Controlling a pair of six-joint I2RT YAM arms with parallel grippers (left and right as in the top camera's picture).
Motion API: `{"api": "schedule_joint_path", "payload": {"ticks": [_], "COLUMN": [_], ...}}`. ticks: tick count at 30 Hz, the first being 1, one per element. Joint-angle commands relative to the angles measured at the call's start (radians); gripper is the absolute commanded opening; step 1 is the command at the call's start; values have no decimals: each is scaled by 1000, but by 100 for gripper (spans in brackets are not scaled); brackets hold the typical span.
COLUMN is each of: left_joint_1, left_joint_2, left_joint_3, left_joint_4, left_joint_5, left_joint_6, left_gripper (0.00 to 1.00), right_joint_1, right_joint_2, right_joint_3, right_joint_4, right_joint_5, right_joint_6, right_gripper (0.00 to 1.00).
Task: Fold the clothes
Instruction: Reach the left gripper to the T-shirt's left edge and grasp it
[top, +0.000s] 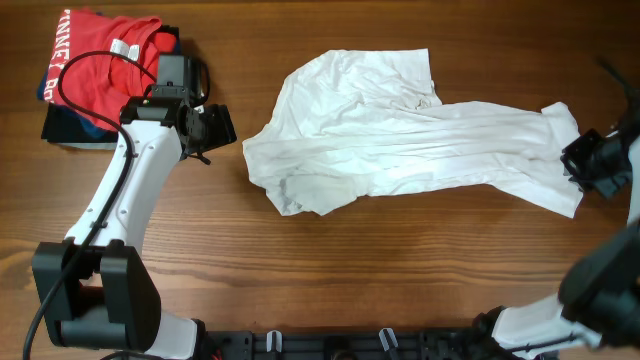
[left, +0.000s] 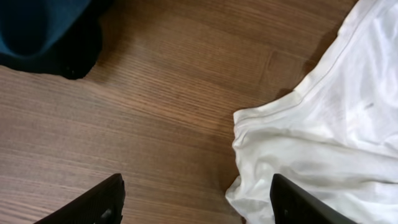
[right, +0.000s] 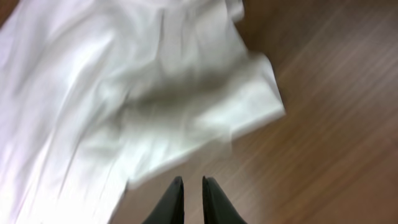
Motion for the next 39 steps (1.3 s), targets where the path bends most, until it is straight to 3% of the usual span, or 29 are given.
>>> {"api": "schedule_joint_path", "payload": {"ticks": [1,8,10,12,14,19,26,29,33,39], "left_joint_1": [-3,-6,-24,-58,-92,-238,-414,-429,-415,-413], "left_joint_2": [-2,3,4,4,4,5,16,53,120,172], "left_joint_3": [-1,-8,-38,-79,-111,-158,-158,-158,-158,-158], "left_joint_4": [-34,-158,-158,-145,-121,3,132,137,148,215], "left_joint_5": [11,237,278,279,286,278,108,97,75,110], "left_joint_6": [5,6,6,6,6,10,8,-13,-177,-207], "left_gripper": [75,71,71,73,74,76,73,67,64,62], "right_joint_1": [0,0,0,0,0,0,0,0,0,0], "right_joint_2": [-80,-93,-92,-92,-92,-92,-92,-92,-92,-92], "right_joint_3": [15,7,7,7,7,7,7,7,6,0], "right_joint_4": [-109,-166,-158,-156,-156,-151,-151,-150,-144,-137], "right_joint_5": [-30,-58,-84,-91,-92,-132,-132,-133,-133,-133], "right_joint_6": [-68,-130,-157,-161,-163,-182,-190,-201,-201,-204], "right_gripper": [4,4,10,23,27,28,28,28,28,29]}}
